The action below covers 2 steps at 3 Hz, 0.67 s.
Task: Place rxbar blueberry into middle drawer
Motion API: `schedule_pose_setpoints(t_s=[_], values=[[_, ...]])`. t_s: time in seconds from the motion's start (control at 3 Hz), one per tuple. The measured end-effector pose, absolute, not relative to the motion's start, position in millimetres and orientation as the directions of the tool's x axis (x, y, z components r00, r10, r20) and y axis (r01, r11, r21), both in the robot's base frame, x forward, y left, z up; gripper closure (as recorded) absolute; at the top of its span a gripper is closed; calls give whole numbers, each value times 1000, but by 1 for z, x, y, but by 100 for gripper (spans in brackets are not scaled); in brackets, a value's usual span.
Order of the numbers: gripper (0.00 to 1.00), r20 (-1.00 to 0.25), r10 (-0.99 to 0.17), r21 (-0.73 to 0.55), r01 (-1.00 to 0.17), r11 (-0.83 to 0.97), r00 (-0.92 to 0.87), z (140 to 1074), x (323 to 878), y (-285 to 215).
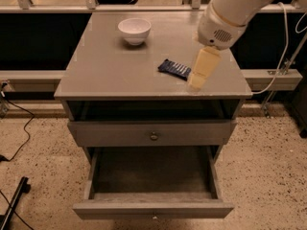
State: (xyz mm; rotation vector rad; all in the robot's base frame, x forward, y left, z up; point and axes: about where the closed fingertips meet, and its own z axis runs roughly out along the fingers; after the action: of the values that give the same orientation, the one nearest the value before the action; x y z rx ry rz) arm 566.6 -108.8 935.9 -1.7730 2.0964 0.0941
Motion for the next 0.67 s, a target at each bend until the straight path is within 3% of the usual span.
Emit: schedule_pose_setpoints(t_s=[0.67], values=[[0, -353, -916, -153, -954, 256, -189, 897, 641, -79]])
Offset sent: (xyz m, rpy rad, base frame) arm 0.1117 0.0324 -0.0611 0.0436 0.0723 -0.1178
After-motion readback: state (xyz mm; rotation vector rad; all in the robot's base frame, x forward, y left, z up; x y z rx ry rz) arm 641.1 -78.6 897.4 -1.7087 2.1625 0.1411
